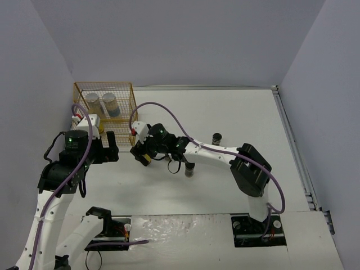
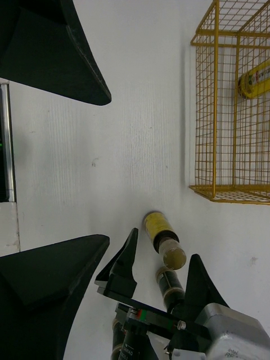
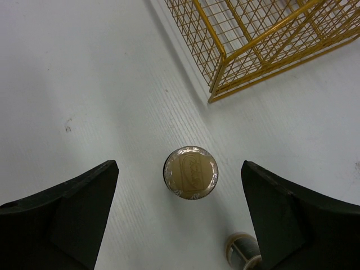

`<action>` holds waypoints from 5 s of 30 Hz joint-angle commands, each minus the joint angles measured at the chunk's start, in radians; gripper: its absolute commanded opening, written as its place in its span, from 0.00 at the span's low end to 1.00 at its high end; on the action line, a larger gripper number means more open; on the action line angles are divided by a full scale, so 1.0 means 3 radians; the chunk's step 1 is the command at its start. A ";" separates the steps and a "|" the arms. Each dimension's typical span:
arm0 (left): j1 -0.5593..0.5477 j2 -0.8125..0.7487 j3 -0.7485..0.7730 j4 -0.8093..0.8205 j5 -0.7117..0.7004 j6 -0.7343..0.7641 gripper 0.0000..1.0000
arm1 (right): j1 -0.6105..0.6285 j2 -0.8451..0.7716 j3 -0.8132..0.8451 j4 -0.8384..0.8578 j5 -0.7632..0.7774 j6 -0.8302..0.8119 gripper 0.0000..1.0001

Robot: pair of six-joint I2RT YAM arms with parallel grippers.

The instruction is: Organize the condiment bottles

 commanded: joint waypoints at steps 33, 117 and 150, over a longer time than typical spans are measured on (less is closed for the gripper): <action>-0.0833 0.2092 0.0498 0.0621 0.0085 -0.0294 0.92 | -0.0633 -0.3751 -0.1974 -0.0563 0.1601 0.0463 1.00; 0.0495 0.3557 0.3594 -0.0221 -0.0105 0.0386 0.00 | -0.0633 -0.3785 -0.2048 -0.0596 0.1611 0.0479 1.00; 0.0558 0.3152 0.1922 0.0962 -0.0035 0.0341 0.30 | -0.0632 -0.3715 -0.2058 -0.0566 0.1547 0.0478 1.00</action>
